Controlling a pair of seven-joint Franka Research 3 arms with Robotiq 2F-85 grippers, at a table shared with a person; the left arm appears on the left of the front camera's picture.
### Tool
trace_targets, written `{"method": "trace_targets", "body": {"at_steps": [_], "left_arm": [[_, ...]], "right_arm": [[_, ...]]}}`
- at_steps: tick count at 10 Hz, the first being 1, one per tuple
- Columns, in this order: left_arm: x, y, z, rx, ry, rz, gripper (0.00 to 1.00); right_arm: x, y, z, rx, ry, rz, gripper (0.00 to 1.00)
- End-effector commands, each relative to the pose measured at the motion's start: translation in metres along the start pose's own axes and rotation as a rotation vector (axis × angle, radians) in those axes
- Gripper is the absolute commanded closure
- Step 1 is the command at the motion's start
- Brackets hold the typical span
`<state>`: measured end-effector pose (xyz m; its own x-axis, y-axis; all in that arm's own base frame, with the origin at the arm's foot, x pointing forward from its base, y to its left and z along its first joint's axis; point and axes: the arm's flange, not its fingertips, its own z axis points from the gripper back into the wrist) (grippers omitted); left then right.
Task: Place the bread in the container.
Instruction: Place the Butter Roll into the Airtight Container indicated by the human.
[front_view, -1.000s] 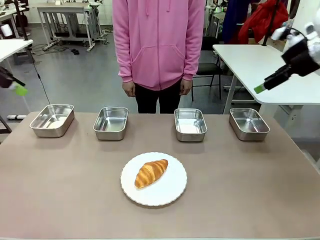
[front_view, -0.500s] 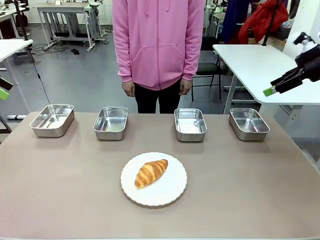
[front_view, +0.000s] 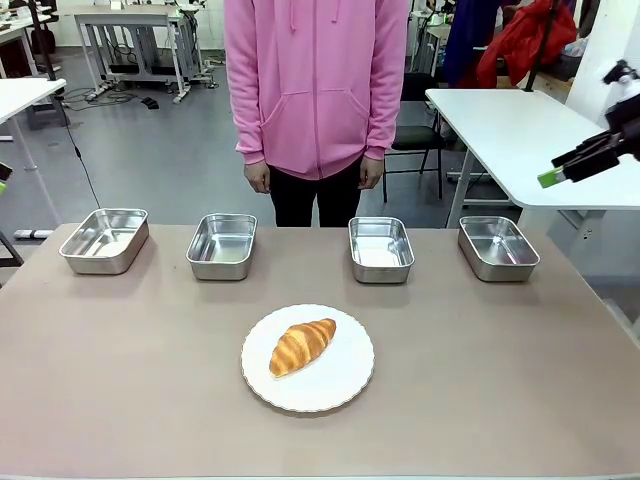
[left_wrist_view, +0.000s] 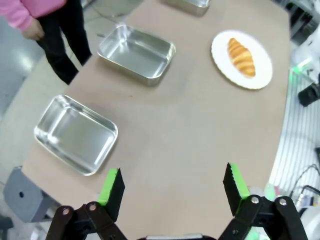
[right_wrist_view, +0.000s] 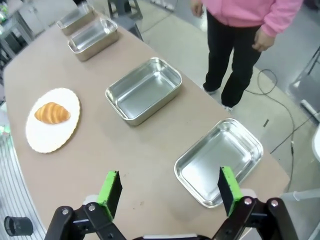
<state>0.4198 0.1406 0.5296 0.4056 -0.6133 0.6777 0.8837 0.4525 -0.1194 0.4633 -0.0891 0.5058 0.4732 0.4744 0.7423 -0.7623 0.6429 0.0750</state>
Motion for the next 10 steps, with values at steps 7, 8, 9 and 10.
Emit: {"method": "trace_targets", "body": {"at_steps": [7,8,9,10], "left_arm": [[-0.041,0.019,0.052,-0.037,-0.279,-0.151,0.0],[-0.041,0.018,0.051,-0.025,-0.289,-0.157,0.0],[-0.04,0.018,0.051,-0.016,-0.296,-0.155,0.0],[-0.04,0.016,0.051,-0.007,-0.296,-0.153,0.0]], "right_arm": [[-0.038,-0.054,0.054,0.049,-0.174,0.019,0.0],[-0.04,-0.057,0.055,0.054,-0.177,0.014,0.0],[-0.041,-0.059,0.056,0.051,-0.18,0.008,0.0],[-0.041,-0.059,0.056,0.05,-0.182,0.004,0.0]]}}
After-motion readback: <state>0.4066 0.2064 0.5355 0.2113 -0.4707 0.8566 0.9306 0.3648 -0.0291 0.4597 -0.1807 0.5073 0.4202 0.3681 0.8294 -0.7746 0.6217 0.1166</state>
